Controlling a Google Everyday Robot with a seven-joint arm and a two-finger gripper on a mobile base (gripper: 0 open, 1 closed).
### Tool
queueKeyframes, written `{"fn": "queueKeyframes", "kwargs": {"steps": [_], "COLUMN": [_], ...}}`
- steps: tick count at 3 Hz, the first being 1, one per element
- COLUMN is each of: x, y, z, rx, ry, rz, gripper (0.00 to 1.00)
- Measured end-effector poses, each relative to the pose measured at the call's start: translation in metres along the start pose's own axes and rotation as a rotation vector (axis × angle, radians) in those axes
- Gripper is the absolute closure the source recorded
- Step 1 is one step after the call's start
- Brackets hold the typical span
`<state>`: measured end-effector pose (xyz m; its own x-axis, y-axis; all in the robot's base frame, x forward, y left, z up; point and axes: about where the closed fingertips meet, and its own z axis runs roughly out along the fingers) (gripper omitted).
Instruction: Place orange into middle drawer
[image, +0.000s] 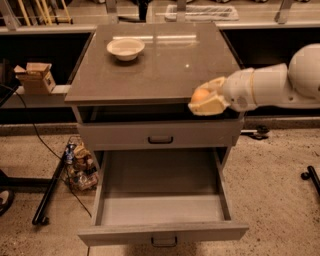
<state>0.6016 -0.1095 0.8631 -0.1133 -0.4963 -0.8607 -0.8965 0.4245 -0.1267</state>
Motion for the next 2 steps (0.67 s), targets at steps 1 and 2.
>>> {"fn": "queueKeyframes", "kwargs": {"steps": [1, 2], "x": [0.0533, 0.0529], "y": [0.0483, 0.0487], "z": [-0.0024, -0.0021], "rx": [-0.027, -0.028], "ry": [0.003, 0.004], "rz": [0.043, 0.042], "gripper": [1.00, 1.00]}}
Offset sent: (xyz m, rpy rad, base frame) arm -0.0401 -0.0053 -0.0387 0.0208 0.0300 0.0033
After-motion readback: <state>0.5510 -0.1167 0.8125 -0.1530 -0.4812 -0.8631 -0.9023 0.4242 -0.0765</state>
